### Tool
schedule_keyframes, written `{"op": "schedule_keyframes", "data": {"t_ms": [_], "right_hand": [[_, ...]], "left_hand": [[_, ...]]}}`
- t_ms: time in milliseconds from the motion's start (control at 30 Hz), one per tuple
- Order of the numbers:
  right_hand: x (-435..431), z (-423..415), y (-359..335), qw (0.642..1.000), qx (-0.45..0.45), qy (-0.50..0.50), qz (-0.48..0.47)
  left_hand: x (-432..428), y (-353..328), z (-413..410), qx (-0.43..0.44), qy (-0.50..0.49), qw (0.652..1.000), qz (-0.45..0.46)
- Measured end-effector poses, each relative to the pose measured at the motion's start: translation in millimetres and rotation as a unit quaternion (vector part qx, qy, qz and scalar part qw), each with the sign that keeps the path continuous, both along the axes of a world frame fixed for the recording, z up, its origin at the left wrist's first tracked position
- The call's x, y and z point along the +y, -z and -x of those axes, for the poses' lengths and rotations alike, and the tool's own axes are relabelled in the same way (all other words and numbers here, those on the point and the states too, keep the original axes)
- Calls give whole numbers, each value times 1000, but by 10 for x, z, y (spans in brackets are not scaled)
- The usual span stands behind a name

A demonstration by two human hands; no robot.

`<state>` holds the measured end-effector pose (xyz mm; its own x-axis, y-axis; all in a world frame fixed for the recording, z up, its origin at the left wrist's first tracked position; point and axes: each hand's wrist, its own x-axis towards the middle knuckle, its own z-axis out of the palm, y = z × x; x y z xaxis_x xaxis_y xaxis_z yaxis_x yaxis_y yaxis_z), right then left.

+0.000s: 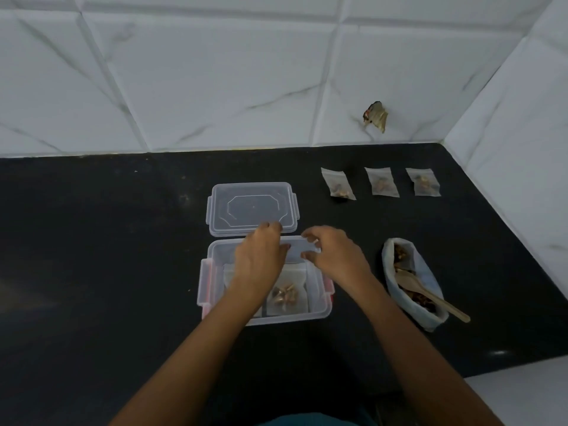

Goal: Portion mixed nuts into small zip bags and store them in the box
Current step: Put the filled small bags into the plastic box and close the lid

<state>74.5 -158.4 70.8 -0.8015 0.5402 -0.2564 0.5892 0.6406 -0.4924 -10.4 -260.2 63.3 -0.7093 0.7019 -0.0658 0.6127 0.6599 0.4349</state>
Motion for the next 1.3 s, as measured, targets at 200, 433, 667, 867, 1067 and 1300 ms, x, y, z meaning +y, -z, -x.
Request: {"op": "schedule_keyframes", "data": {"t_ms": [200, 433, 667, 867, 1067, 1300], "right_hand": [[776, -96, -5, 994, 51, 101, 9], [1726, -46, 385, 977, 106, 172, 71], [2510, 89, 682, 964, 110, 235, 59], [2897, 184, 892, 960, 81, 268, 26], [3135, 297, 1103, 947, 70, 309, 57], [3212, 365, 1147, 925, 118, 335, 136]], "left_hand": [[674, -32, 28, 8, -36, 997, -71], [1573, 290, 224, -23, -26, 999, -10], [2137, 608, 331, -149, -126, 981, 2], [2438, 750, 399, -160, -168, 973, -11], [2677, 796, 458, -200, -210, 956, -36], [2688, 882, 427, -210, -229, 945, -103]]}}
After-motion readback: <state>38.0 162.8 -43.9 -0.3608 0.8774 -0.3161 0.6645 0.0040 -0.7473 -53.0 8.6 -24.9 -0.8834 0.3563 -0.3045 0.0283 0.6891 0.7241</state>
